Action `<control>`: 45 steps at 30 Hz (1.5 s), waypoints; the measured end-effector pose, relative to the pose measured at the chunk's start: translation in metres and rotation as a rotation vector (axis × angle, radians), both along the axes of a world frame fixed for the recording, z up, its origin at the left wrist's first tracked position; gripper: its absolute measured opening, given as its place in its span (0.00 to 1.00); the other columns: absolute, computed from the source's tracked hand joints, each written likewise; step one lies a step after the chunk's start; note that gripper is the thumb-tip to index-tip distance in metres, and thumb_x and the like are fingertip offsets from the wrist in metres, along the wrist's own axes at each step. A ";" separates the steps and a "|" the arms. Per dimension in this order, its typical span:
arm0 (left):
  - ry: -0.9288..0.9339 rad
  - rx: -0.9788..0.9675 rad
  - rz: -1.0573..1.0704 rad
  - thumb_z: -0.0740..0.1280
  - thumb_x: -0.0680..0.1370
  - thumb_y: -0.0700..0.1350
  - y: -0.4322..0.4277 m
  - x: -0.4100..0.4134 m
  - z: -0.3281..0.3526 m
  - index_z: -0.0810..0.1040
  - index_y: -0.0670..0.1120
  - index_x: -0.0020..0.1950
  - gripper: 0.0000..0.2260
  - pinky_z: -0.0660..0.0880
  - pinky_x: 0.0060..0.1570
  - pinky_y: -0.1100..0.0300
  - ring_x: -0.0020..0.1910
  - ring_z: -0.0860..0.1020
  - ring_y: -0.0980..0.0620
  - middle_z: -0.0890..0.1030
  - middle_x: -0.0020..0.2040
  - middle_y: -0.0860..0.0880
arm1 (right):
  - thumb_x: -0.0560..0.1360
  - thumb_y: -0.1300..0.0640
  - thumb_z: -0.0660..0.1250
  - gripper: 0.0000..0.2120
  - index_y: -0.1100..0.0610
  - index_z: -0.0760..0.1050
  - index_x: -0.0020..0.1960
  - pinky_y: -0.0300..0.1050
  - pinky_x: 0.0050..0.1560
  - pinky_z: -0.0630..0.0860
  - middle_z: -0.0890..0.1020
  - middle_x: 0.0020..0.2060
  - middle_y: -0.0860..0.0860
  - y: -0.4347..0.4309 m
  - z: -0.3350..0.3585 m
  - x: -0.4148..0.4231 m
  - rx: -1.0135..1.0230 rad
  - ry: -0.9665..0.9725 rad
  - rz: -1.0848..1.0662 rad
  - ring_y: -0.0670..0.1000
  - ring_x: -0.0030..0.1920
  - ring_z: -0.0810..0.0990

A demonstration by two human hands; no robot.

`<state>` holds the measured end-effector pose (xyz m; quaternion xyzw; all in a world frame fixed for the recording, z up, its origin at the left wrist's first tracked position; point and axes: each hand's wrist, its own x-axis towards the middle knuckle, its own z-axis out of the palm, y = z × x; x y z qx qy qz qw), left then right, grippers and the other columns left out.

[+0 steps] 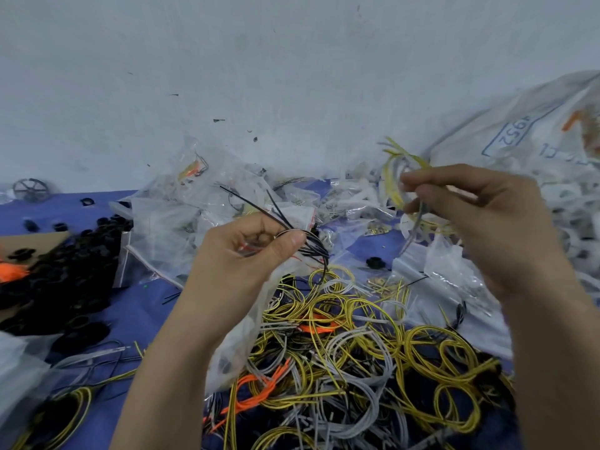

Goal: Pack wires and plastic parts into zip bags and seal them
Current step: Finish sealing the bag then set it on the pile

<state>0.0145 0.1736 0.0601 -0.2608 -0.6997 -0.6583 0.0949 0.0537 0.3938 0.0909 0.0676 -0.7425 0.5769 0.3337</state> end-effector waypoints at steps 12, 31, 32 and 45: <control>0.032 -0.055 0.022 0.69 0.69 0.49 0.002 0.002 0.001 0.80 0.46 0.38 0.07 0.67 0.32 0.72 0.27 0.70 0.60 0.73 0.26 0.48 | 0.72 0.57 0.71 0.02 0.53 0.82 0.45 0.52 0.46 0.77 0.84 0.37 0.53 -0.060 -0.016 -0.012 0.328 -0.202 0.240 0.56 0.41 0.81; 0.322 -0.621 0.388 0.71 0.72 0.48 -0.027 0.005 0.010 0.78 0.55 0.38 0.04 0.64 0.42 0.78 0.49 0.71 0.66 0.76 0.44 0.53 | 0.77 0.61 0.65 0.20 0.54 0.70 0.69 0.49 0.51 0.72 0.77 0.51 0.55 0.017 -0.031 -0.032 0.329 -0.367 -0.270 0.56 0.49 0.76; 0.321 -0.612 0.374 0.71 0.72 0.49 -0.028 0.006 0.011 0.78 0.56 0.37 0.05 0.64 0.42 0.78 0.49 0.72 0.65 0.76 0.44 0.53 | 0.77 0.61 0.65 0.20 0.55 0.70 0.69 0.52 0.52 0.74 0.77 0.48 0.55 0.017 -0.030 -0.033 0.344 -0.371 -0.271 0.57 0.47 0.76; 0.291 -0.601 0.344 0.64 0.61 0.65 -0.040 0.016 0.022 0.78 0.59 0.29 0.11 0.66 0.35 0.72 0.41 0.75 0.60 0.75 0.36 0.55 | 0.77 0.62 0.63 0.04 0.56 0.73 0.44 0.52 0.48 0.76 0.81 0.37 0.54 0.018 -0.029 -0.033 0.265 -0.293 -0.255 0.54 0.41 0.82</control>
